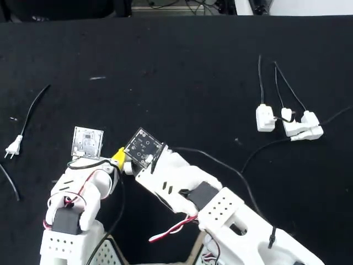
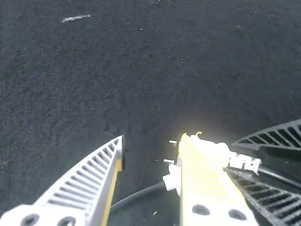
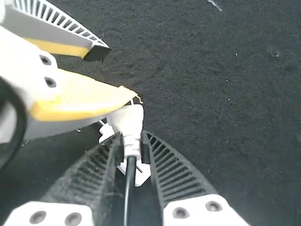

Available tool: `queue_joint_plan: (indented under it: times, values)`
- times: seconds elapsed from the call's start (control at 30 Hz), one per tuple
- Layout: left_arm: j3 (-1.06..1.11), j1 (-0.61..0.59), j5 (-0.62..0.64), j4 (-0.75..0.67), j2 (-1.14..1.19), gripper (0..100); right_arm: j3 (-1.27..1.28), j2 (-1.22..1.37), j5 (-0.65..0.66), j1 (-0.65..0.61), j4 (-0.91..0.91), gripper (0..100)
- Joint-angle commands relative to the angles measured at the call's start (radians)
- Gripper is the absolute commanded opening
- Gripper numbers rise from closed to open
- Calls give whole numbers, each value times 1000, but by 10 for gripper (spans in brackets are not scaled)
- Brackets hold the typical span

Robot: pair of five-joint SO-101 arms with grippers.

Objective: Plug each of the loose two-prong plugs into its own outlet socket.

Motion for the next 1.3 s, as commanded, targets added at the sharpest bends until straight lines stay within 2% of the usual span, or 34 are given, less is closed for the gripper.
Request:
queue_joint_plan:
  times: [0.0,0.2,0.57,0.8,1.13,1.27]
  values:
    - [-5,18,0,-17,0,195,-41,-45,-11,-8,3,10]
    - [53,18,0,-106,0,195,-41,-45,-11,-8,3,10]
    - [36,8,0,-104,0,195,-39,-45,-11,-6,3,10]
    - [-15,7,0,-38,-2,195,-41,-39,-5,72,6,10]
    - [-13,7,-5,-38,-2,195,-157,-38,2,86,222,10]
    - [-13,7,-8,-37,-2,195,-239,-38,87,86,368,10]
